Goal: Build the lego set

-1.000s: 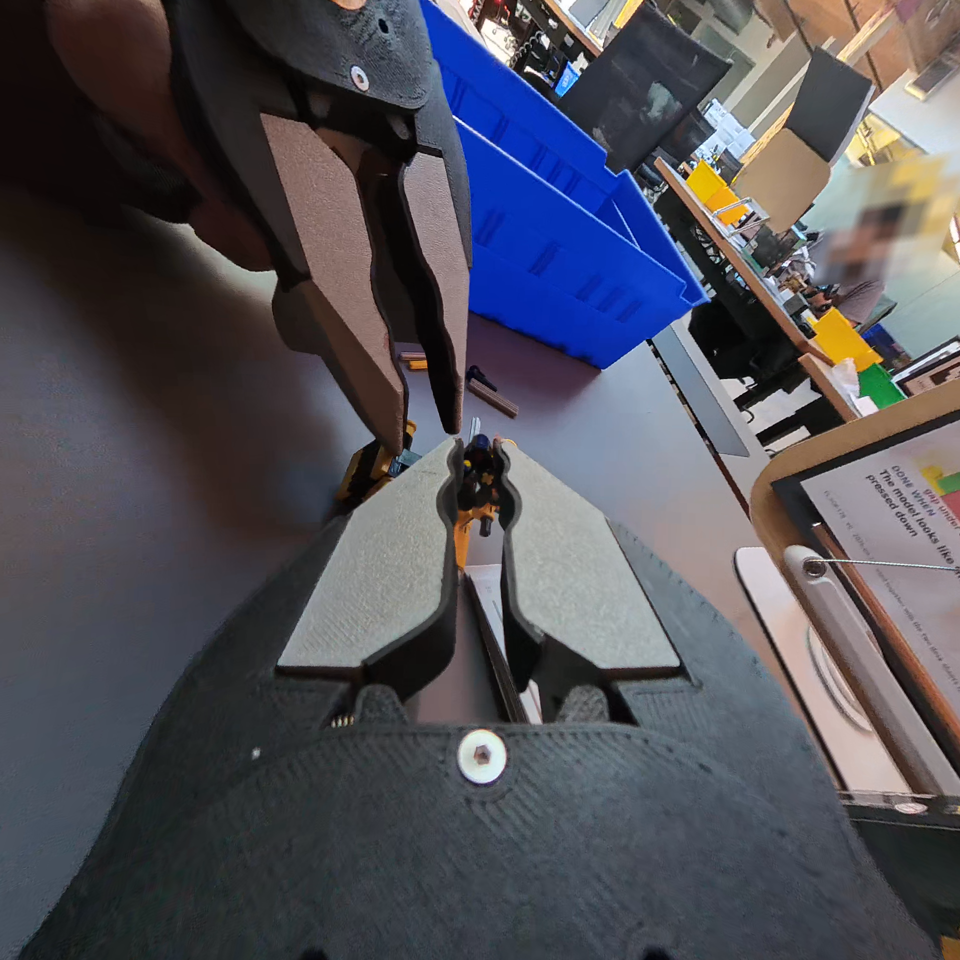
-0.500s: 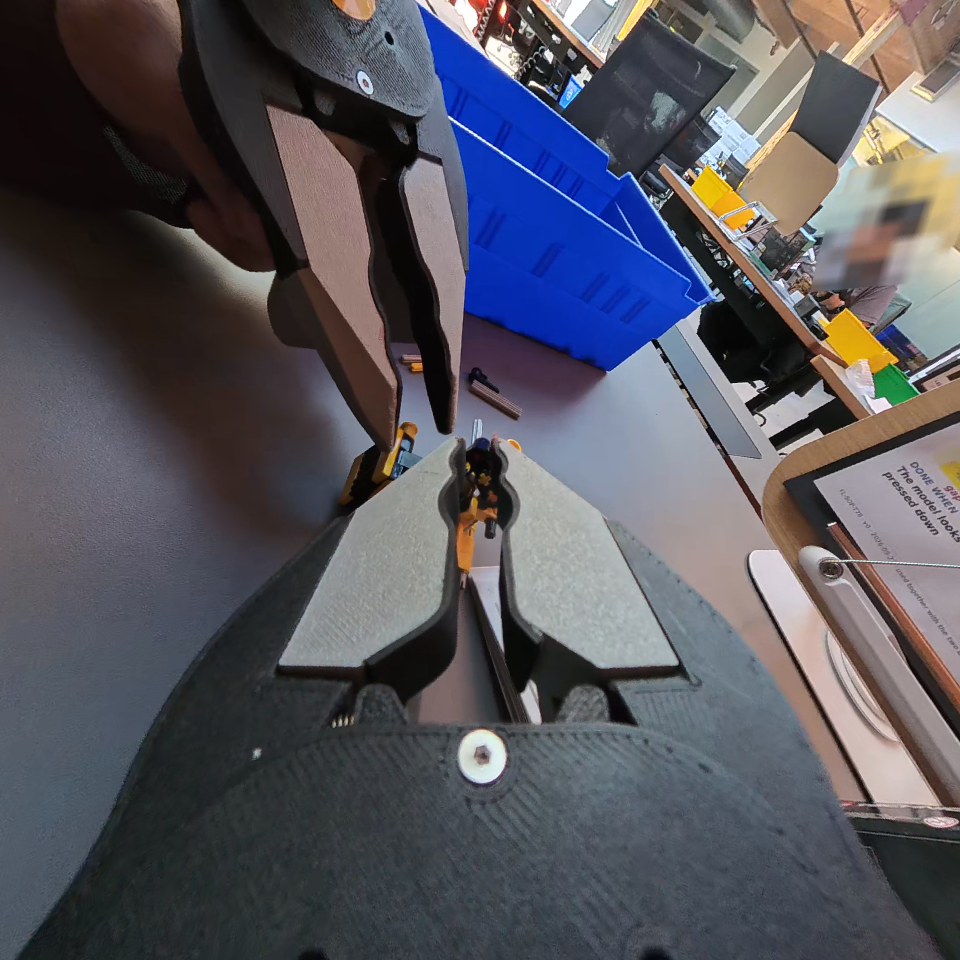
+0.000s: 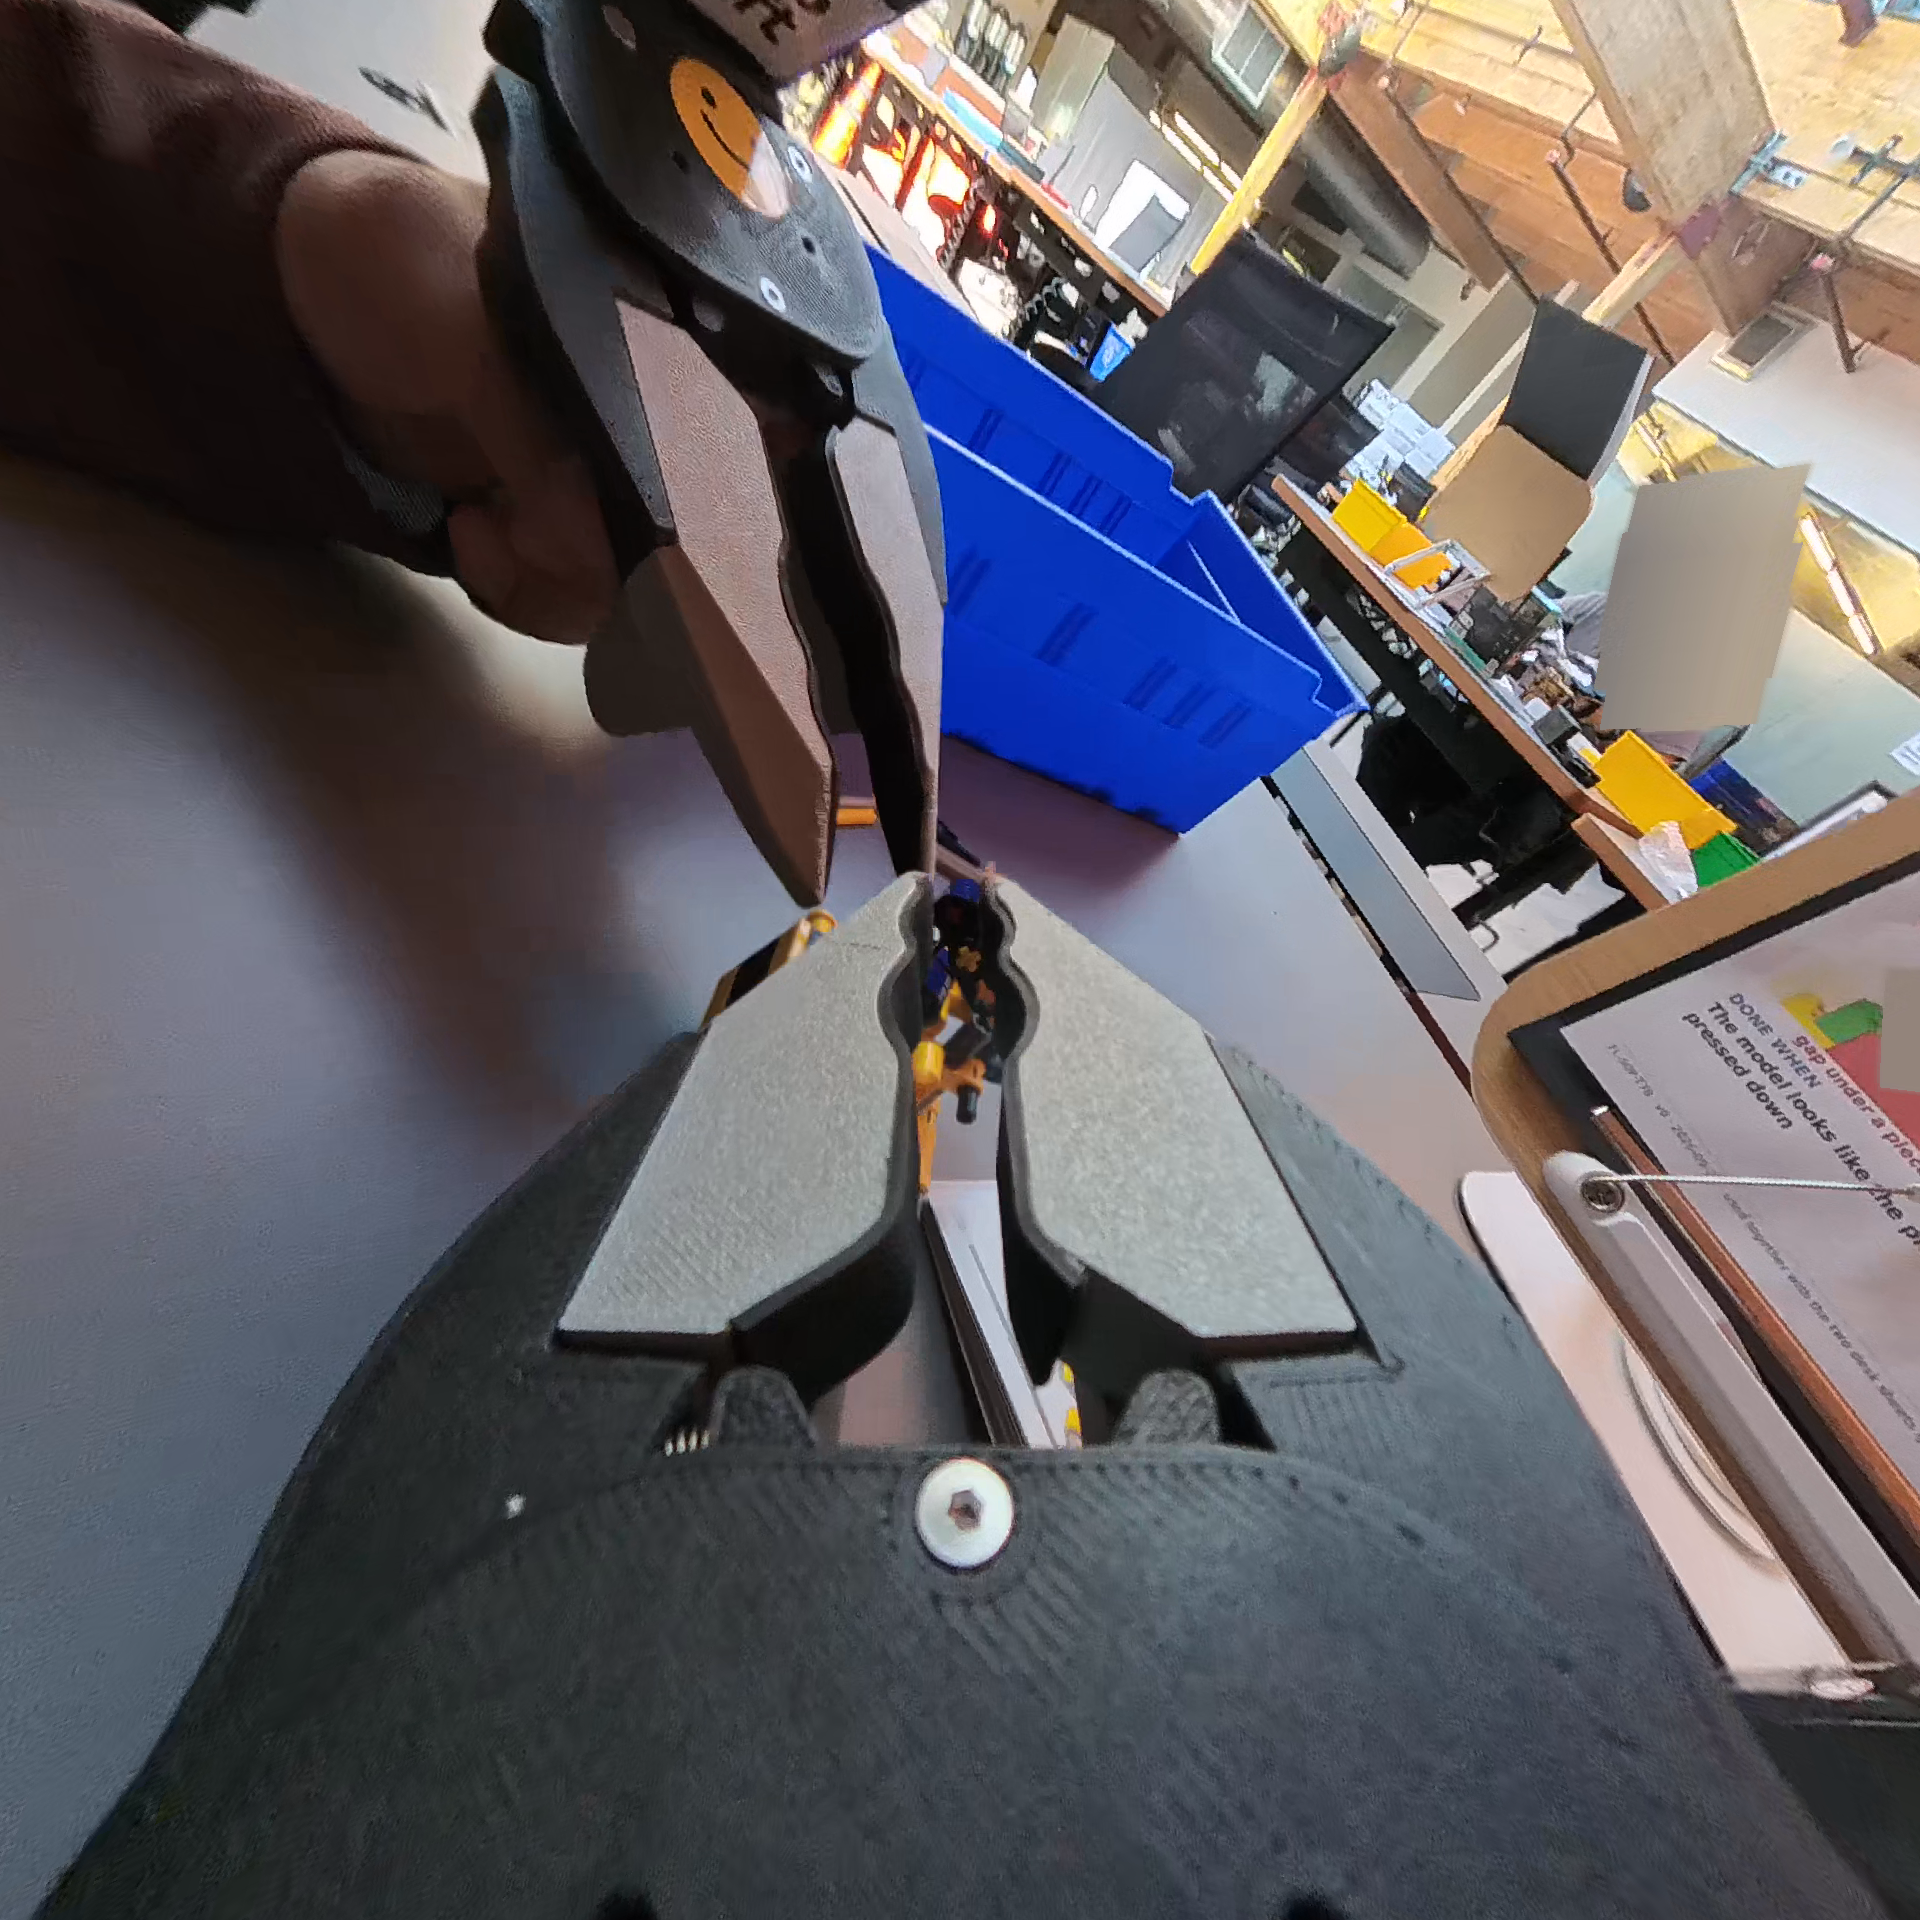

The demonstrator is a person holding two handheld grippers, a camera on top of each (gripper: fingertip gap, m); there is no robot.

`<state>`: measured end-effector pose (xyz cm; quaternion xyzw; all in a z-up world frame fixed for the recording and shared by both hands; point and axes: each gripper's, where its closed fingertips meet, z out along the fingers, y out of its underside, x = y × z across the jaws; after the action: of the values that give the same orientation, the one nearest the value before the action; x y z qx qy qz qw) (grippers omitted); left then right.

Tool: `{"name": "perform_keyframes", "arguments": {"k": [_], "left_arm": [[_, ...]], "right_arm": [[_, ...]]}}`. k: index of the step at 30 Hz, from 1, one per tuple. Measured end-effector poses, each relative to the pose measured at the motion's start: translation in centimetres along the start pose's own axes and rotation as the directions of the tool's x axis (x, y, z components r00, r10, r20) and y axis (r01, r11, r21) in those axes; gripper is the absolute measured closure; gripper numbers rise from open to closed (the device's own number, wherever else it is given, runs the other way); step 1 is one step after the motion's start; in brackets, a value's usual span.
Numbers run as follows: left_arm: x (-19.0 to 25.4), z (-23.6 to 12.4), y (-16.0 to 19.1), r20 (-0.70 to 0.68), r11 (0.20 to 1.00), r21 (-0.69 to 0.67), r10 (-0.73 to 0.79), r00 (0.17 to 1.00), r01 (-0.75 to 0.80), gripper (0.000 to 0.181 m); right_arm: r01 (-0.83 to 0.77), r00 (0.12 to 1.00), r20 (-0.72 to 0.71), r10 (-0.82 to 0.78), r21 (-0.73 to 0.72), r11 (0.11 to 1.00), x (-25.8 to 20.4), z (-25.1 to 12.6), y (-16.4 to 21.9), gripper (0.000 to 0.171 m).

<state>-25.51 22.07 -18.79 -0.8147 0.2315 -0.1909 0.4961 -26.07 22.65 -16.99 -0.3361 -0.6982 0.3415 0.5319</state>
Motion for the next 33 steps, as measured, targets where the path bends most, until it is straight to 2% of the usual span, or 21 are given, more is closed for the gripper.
{"name": "perform_keyframes", "arguments": {"k": [3,6,10,16,22,25,33], "left_arm": [[1.1,0.0,-0.5,-0.088,0.998,0.027,-0.058,0.994,0.061,0.158],[1.8,0.1,-0.6,-0.163,0.991,0.030,-0.127,0.978,0.134,0.155],[2.3,0.3,-0.7,-0.175,0.992,0.039,-0.115,0.978,0.124,0.155],[2.7,0.4,-0.8,-0.168,0.995,0.042,-0.079,0.983,0.088,0.151],[3.0,0.2,-1.1,-0.190,0.993,0.070,-0.083,0.978,0.097,0.159],[3.5,0.2,-1.3,-0.212,0.993,0.077,-0.075,0.974,0.093,0.157],[3.7,0.1,-1.6,-0.211,0.993,0.091,-0.049,0.976,0.070,0.160]], "right_arm": [[0.017,1.000,0.002,-0.017,0.082,0.996,-0.2,-0.6,-1.5,0.166],[-0.043,0.999,0.036,0.038,0.153,0.987,-0.2,-1.3,-2.5,0.167],[-0.140,0.988,0.083,0.127,0.167,0.976,0.0,-1.3,-2.3,0.166],[-0.173,0.981,0.113,0.156,0.168,0.970,-0.5,-1.2,-2.4,0.166],[-0.059,0.998,0.012,0.058,0.144,0.988,-0.9,-1.7,-3.0,0.167],[0.016,1.000,0.002,-0.017,0.146,0.989,-1.6,-1.9,-3.4,0.167],[-0.032,0.999,0.044,0.026,0.148,0.988,-1.7,-1.8,-3.1,0.167]]}}
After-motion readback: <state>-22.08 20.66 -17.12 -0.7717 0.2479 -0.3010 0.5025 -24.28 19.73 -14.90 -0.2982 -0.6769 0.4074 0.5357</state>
